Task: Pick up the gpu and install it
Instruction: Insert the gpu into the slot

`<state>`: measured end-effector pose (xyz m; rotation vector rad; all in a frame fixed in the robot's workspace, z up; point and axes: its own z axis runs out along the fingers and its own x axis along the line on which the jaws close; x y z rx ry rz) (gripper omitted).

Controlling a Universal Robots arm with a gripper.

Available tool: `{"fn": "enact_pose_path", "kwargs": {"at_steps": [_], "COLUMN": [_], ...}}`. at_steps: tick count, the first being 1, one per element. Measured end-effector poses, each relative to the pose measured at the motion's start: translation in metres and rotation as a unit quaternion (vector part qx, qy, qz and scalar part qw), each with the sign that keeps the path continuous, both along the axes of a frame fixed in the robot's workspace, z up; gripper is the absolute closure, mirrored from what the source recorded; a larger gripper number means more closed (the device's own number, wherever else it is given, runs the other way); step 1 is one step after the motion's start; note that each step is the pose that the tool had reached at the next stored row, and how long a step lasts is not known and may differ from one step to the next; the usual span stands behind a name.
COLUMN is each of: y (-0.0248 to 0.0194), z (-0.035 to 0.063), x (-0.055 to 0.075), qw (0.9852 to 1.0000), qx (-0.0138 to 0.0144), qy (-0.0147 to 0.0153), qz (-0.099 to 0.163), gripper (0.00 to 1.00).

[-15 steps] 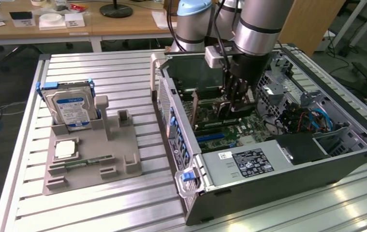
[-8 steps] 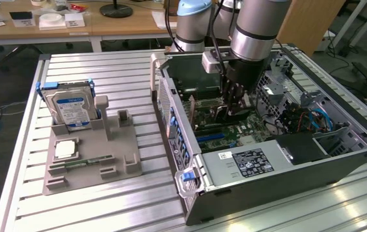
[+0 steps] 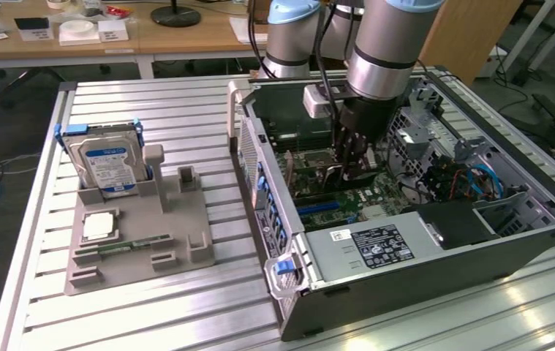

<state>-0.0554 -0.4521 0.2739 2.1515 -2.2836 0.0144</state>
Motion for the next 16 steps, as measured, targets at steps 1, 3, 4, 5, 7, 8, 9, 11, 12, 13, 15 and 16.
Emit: {"fn": "enact_pose_path", "kwargs": {"at_steps": [1, 3, 4, 5, 7, 8, 9, 11, 12, 13, 15, 16], "y": [-0.0001, -0.0001, -0.0001, -0.0001, -0.0001, -0.0001, -0.0001, -0.0001, -0.0001, -0.0001, -0.0001, -0.0001], "z": [-0.0009, -0.0025, -0.0031, -0.0034, -0.0040, -0.0044, -0.0046, -0.0049, -0.0053, -0.0058, -0.0061, -0.0061], "x": [0.0000, 0.0000, -0.0002, -0.0005, -0.0004, -0.0004, -0.0005, -0.0008, -0.0011, -0.0012, -0.0012, -0.0012], "qw": [1.0000, 1.0000, 1.0000, 1.0000, 1.0000, 1.0000, 1.0000, 1.0000, 1.0000, 0.9999, 0.9998, 0.9998], "qx": [-0.0001, -0.0001, -0.0002, -0.0002, -0.0002, -0.0001, -0.0002, -0.0002, -0.0001, 0.0000, -0.0002, -0.0002], "qy": [0.0000, 0.0000, 0.0000, 0.0000, -0.0005, -0.0006, -0.0005, -0.0006, -0.0006, -0.0007, -0.0006, -0.0005], "qz": [0.000, 0.000, 0.000, 0.001, 0.002, 0.002, 0.003, 0.005, 0.007, 0.012, 0.021, 0.022], "gripper": [0.72, 0.72, 0.72, 0.72, 0.72, 0.72, 0.72, 0.72, 0.72, 0.72, 0.72, 0.72]}}
